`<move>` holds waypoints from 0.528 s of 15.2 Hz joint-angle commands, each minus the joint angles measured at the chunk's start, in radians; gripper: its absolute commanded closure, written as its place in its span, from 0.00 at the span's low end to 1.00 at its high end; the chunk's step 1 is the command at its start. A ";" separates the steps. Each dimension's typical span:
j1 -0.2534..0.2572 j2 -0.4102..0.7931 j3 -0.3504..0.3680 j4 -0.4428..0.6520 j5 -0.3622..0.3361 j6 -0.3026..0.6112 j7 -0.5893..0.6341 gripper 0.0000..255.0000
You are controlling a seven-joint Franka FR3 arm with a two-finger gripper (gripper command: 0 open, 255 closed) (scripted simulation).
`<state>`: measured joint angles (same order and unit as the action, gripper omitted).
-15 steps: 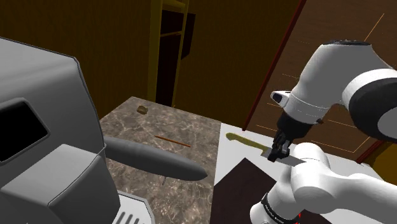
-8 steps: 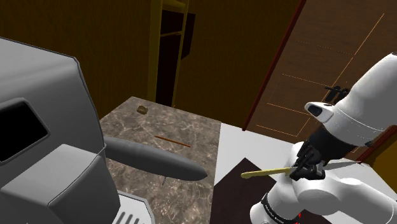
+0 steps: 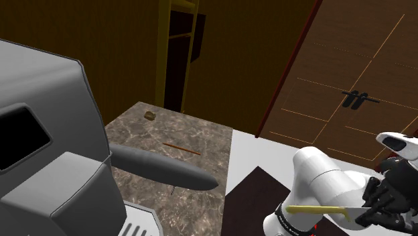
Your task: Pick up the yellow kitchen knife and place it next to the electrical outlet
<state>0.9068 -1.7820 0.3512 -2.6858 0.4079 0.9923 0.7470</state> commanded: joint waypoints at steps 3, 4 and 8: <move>0.118 -0.002 0.092 0.043 0.159 -0.159 0.214 1.00; 0.131 -0.002 0.115 0.059 0.197 -0.166 0.252 1.00; 0.147 -0.002 0.198 0.134 0.347 -0.196 0.380 1.00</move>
<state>1.0494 -1.7783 0.5248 -2.5683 0.7081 0.8075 1.0905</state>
